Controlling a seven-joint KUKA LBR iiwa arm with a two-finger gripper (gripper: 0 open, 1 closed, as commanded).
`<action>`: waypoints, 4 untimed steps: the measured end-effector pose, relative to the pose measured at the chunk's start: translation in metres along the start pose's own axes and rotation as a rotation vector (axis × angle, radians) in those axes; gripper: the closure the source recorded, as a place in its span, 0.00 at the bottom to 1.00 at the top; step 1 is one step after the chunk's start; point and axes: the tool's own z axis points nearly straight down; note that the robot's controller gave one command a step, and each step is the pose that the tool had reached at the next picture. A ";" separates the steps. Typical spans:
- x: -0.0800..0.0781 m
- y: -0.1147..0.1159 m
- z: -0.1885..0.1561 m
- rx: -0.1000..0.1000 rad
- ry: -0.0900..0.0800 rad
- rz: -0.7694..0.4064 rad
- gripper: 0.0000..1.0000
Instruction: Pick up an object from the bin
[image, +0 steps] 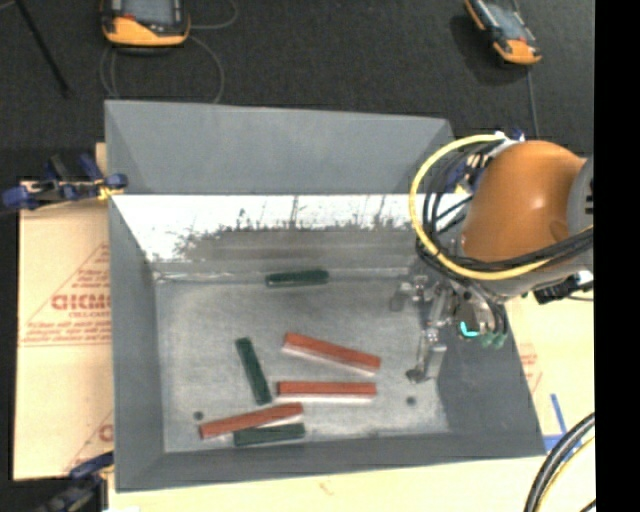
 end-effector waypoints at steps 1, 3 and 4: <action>-0.002 0.000 -0.004 0.001 -0.008 -0.002 0.00; -0.025 0.055 0.065 -0.001 0.000 0.059 0.00; -0.013 0.066 0.070 -0.002 -0.009 0.131 0.00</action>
Offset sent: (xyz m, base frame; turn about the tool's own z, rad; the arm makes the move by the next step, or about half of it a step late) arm 0.0258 0.0575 -0.1379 0.1768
